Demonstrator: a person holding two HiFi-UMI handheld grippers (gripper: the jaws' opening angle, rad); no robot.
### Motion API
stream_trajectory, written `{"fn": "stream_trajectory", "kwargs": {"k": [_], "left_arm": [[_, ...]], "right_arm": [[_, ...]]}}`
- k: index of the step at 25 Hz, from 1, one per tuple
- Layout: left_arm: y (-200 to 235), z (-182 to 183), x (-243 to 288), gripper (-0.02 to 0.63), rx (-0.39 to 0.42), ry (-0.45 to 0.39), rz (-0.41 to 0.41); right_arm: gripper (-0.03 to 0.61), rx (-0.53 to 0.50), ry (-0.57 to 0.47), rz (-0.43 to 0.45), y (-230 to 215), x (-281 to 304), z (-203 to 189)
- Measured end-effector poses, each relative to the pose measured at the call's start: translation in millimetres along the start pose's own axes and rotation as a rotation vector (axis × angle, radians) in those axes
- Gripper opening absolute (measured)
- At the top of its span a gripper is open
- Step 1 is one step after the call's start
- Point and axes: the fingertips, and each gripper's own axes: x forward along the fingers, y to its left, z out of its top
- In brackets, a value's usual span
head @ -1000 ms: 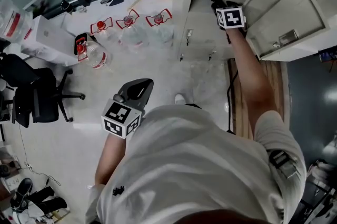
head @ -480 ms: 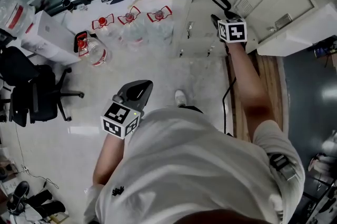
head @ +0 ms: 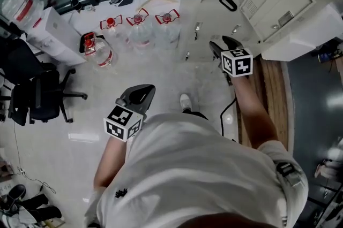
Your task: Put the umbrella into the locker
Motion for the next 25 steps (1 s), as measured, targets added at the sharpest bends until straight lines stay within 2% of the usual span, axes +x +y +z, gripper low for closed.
{"fn": "stream_trajectory", "kwargs": {"k": [12,25], "left_arm": [[-7.7,-8.9,-13.1,0.057,0.012,-0.004,-0.041],[-16.4,-9.5,-13.5,0.057,0.023,-0.007,-0.061]], "right_arm": [[0.242,0.019,-0.024,0.082,77.9,-54.6,-35.8],[0.221,0.029,-0.051,0.123,107.9,-80.4,-43.9]]}}
